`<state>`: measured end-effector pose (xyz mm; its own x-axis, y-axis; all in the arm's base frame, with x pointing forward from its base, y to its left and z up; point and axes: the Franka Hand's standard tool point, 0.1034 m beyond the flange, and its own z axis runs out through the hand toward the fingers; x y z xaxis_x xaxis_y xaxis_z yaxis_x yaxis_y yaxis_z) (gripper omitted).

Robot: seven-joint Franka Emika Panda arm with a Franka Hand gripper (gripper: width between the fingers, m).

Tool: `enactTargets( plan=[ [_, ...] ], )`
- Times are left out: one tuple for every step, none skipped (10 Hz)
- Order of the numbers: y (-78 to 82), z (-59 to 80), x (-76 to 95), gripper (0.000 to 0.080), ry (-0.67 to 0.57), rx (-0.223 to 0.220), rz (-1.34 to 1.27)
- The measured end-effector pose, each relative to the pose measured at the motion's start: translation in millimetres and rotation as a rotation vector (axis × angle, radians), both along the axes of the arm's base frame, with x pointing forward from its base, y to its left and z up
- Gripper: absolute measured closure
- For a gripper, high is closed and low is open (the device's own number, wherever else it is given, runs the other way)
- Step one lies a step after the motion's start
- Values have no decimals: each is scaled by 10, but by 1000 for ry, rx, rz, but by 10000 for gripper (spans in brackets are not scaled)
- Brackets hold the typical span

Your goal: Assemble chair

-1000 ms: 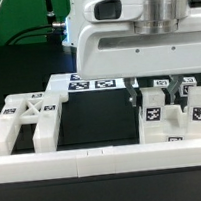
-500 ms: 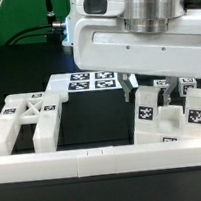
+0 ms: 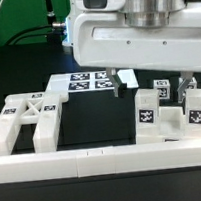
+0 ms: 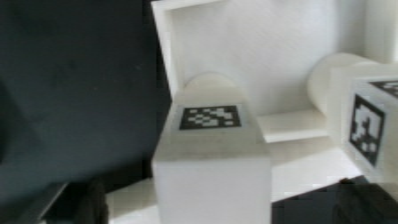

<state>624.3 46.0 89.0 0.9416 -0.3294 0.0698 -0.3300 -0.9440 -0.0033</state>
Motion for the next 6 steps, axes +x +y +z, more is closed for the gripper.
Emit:
enactTargets(
  plan=[
    [8,9,-42,151,0,1,18],
    [-2,-10,-33,151,1,0,16],
    [-2,-14,-35,151,2,-1,16],
    [-3,-16,-36,151,2,-1,16],
    [4,-18,-35,151,-9,-1,22],
    [35,-53,-102,151,-52,-5,44]
  ],
)
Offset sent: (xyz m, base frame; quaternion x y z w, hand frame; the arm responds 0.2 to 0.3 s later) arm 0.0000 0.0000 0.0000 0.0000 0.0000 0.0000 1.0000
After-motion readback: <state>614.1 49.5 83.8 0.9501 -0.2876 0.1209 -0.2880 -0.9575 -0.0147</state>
